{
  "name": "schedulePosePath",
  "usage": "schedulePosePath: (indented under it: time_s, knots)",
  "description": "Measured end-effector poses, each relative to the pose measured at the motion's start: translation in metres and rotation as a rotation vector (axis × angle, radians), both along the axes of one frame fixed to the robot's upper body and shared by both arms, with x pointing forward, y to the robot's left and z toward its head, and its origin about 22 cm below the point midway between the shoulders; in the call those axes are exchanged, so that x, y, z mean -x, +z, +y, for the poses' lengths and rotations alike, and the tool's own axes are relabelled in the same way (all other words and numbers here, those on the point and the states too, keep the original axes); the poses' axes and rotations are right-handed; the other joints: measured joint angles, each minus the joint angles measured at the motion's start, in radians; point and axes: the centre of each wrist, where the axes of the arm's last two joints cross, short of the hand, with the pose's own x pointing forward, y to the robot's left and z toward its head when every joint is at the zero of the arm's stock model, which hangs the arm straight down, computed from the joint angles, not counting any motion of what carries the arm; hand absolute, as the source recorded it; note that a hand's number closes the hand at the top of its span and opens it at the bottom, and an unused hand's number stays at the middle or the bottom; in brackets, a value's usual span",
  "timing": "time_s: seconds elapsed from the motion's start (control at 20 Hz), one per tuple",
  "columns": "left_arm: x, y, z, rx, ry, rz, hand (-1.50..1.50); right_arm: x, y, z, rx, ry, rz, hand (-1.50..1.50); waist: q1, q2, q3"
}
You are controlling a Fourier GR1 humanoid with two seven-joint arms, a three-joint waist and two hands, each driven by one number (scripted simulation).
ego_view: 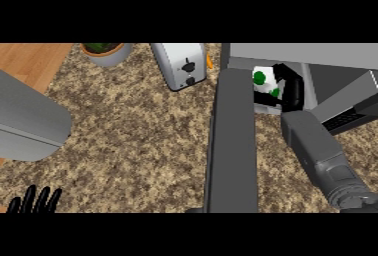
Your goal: Pick up the milk, place it into the microwave and close the microwave
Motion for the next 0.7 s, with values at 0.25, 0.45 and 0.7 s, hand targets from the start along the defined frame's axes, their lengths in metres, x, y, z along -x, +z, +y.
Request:
schedulePosePath:
  time_s: [0.25,0.45,0.7]
  knots:
    - [-0.002,-0.003,0.004,-0.006,-0.002,0.005,-1.5,-0.007,0.012,-0.001,-0.005,-0.031,-0.066,1.5,0.009,0.004,0.0]
    - [-0.004,-0.002,0.006,-0.013,-0.011,0.008,-1.5,-0.011,0.019,-0.005,0.046,-0.105,-0.093,1.5,0.018,0.008,0.0]
    - [-0.007,-0.004,0.006,-0.016,-0.021,0.014,-1.5,-0.015,0.026,-0.008,0.085,-0.191,-0.113,1.5,0.029,0.015,0.0]
